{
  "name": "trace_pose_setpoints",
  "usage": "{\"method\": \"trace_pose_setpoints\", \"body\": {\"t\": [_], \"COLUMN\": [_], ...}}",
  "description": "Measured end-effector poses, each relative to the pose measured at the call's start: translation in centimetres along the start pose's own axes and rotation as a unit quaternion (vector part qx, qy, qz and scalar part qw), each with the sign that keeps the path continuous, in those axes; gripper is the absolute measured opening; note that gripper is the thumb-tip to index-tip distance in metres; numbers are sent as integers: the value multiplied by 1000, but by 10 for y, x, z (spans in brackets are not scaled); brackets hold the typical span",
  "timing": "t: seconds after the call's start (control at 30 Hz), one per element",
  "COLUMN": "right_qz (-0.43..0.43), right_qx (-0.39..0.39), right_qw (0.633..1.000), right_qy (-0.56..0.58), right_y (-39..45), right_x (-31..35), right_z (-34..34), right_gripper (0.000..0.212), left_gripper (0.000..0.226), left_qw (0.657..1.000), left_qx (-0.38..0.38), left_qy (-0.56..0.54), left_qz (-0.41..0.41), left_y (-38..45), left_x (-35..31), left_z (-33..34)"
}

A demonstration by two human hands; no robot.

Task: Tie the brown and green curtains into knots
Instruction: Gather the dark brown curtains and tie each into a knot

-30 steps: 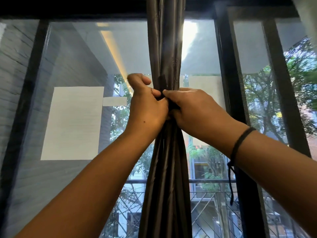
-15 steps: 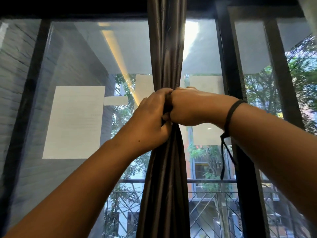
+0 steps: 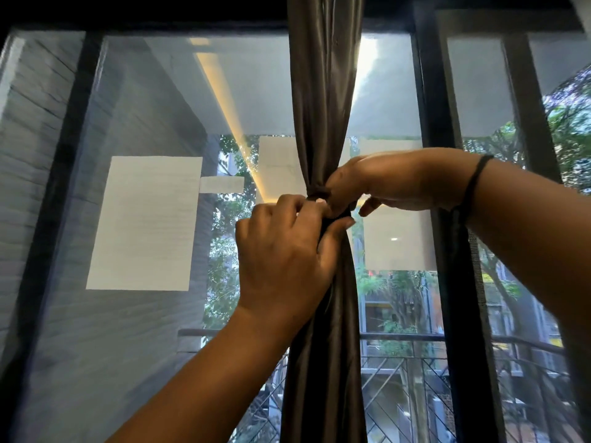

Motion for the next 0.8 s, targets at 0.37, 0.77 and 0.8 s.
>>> {"method": "trace_pose_setpoints", "body": {"t": [0.37, 0.77, 0.8], "right_qz": [-19, -39, -42], "right_qx": [-20, -113, -121], "right_qw": [987, 984, 985], "right_qy": [156, 129, 118], "right_y": [-20, -15, -15], "right_x": [-17, -11, -10], "right_z": [-31, -19, -18], "right_gripper": [20, 15, 15], "left_gripper": [34, 17, 15], "left_qw": [994, 989, 974], "left_qx": [57, 64, 76], "left_qy": [66, -122, -197], "left_qz": [62, -49, -84], "left_y": [9, 20, 21], "left_x": [0, -10, -11], "left_z": [6, -8, -10]}}
Point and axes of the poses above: each hand's wrist, its own y-axis towards the middle knuckle, its own z-axis out of the palm, x = y × z, the point moved 2 cm from there along y, towards the middle knuckle, and after that the axes turned 3 degrees about -z, right-handed, at the moved point
